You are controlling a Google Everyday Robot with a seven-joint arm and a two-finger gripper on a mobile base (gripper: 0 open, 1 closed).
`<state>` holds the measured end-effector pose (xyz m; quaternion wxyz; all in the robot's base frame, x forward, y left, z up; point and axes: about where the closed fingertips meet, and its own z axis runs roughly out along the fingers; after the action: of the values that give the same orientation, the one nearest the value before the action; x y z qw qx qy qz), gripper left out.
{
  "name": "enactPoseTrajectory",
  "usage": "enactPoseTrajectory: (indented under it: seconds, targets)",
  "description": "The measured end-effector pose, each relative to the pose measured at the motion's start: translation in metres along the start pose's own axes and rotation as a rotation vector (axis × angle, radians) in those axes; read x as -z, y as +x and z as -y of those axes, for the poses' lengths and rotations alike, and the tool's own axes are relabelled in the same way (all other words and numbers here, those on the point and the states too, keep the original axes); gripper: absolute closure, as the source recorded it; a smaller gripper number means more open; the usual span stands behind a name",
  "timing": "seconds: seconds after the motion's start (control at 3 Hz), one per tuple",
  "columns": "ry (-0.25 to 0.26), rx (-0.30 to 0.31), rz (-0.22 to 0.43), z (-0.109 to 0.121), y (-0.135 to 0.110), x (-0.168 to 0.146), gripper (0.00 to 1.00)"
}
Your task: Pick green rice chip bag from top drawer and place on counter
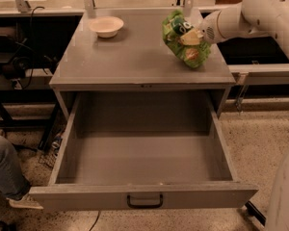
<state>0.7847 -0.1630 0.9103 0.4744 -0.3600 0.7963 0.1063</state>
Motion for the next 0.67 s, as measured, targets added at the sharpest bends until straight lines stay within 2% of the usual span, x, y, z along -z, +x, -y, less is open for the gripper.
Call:
enactPoseTrajectory:
  seconds: [0.33,0.67]
  targets:
    - [-0.008,-0.009,-0.007,-0.0002,0.0,-0.0078,0.29]
    - [-0.011,-0.015,-0.013,0.002,0.0013,-0.0091,0.0]
